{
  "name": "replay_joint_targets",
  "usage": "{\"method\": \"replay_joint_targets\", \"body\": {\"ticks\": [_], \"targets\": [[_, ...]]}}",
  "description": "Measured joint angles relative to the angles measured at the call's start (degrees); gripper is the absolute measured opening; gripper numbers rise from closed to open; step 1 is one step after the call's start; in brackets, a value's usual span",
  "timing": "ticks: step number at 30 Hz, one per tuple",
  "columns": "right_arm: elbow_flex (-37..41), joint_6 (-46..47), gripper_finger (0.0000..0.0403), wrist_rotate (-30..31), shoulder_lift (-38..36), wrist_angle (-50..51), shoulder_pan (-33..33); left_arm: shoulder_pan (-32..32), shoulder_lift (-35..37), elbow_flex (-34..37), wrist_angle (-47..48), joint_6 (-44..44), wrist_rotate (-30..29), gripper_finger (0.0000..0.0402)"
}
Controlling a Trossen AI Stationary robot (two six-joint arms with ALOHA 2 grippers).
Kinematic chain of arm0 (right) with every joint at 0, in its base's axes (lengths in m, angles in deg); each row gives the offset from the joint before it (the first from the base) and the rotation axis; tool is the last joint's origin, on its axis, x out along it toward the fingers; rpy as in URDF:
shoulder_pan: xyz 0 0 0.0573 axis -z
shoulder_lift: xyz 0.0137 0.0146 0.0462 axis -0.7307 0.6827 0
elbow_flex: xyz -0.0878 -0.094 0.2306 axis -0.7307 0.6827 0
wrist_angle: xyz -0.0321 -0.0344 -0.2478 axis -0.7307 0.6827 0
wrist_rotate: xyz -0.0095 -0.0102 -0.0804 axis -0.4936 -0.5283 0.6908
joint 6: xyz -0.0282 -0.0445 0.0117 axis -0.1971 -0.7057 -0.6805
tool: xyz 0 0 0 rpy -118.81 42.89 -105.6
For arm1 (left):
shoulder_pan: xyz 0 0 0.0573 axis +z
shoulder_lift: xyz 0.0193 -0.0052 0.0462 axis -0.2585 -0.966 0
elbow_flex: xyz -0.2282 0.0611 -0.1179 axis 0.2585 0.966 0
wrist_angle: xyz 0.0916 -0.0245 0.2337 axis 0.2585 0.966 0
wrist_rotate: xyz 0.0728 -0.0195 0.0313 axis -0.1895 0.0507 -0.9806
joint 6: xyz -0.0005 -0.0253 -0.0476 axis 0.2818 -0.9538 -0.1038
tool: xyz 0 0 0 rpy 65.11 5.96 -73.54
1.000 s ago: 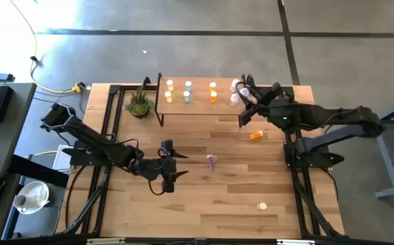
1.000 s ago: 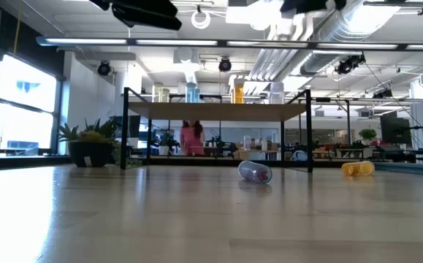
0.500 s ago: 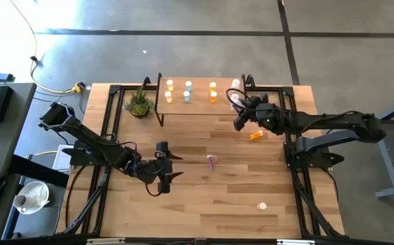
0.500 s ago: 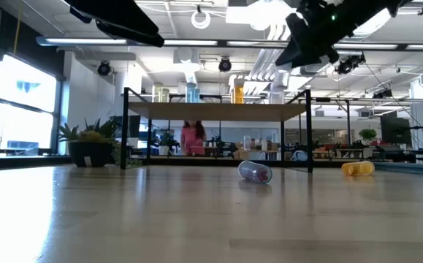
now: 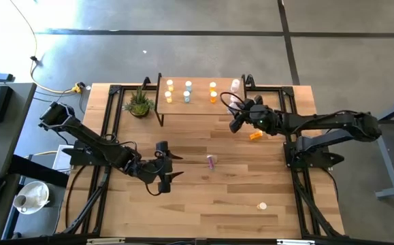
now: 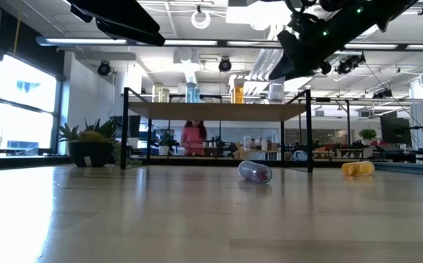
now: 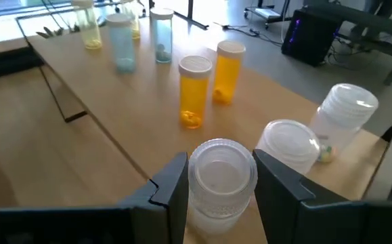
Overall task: Pick and place medicine bottles onto shelf by color
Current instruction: Put the white pill bottle on the shelf aligned with the other white pill bottle
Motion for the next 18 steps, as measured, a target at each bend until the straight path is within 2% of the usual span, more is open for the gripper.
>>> {"method": "replay_joint_targets", "body": {"ticks": [7, 18], "targets": [[0.00, -0.06, 0.0119, 0.10, 0.16, -0.18, 1.97, 0.00, 0.00, 0.00, 0.04, 0.02, 0.04, 0.0239], [0.00, -0.39, 0.0119, -3.35, 0.13, -0.06, 2.57, 0.00, 0.00, 0.00, 0.09, 0.02, 0.16, 0.0239]]}}
